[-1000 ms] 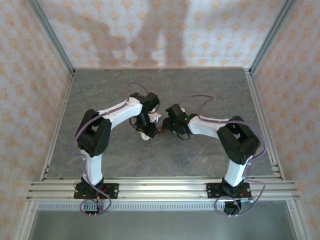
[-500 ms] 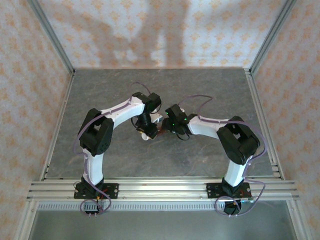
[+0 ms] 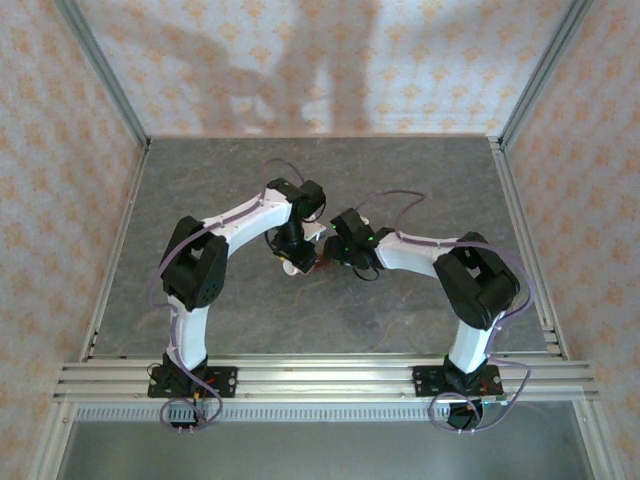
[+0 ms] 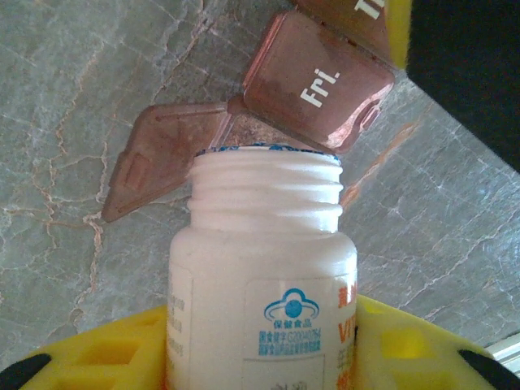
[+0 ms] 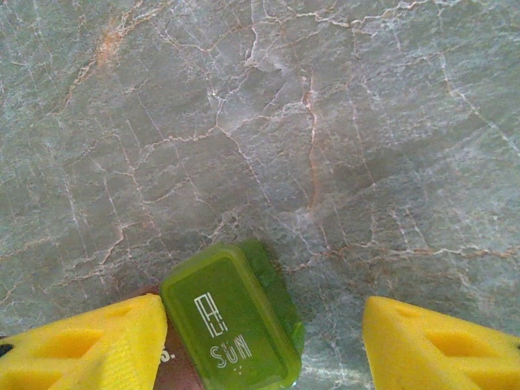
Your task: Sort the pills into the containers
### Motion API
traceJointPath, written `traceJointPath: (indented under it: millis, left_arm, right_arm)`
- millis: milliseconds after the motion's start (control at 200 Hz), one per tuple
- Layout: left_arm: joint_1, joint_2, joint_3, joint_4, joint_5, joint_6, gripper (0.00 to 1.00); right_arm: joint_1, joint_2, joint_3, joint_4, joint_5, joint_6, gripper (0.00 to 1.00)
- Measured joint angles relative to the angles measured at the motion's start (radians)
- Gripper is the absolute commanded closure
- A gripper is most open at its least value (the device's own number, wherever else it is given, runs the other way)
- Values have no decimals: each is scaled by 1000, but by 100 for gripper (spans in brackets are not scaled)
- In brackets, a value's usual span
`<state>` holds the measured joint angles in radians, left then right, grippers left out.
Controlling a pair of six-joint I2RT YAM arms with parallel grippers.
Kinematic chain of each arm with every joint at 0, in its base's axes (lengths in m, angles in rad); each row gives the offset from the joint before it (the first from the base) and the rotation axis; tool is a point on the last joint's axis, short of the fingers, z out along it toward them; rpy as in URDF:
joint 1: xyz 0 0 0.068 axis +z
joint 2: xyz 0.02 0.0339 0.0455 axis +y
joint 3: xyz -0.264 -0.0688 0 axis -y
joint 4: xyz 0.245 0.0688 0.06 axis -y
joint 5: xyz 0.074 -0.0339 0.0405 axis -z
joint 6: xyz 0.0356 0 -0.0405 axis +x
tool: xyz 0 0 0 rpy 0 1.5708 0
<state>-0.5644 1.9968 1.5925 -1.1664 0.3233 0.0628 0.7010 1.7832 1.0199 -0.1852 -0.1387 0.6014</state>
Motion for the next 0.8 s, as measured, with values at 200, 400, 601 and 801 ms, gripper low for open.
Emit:
traceJointPath:
  millis: [200,400,601,801]
  left_arm:
    - [-1,34,31,-26,0,14,100]
    - [-7,41,38,-37,-1,18,100]
    - [-12,45,44,-53,-16,18,100]
    - [-12,53,51,-58,-19,18,100]
  right_arm:
    - [0,0,0,0,0,0,35]
    - [1,0,0,0,0,0,35]
    - [1,0,0,0,0,0,35]
    - [1,0,0,0,0,0,35]
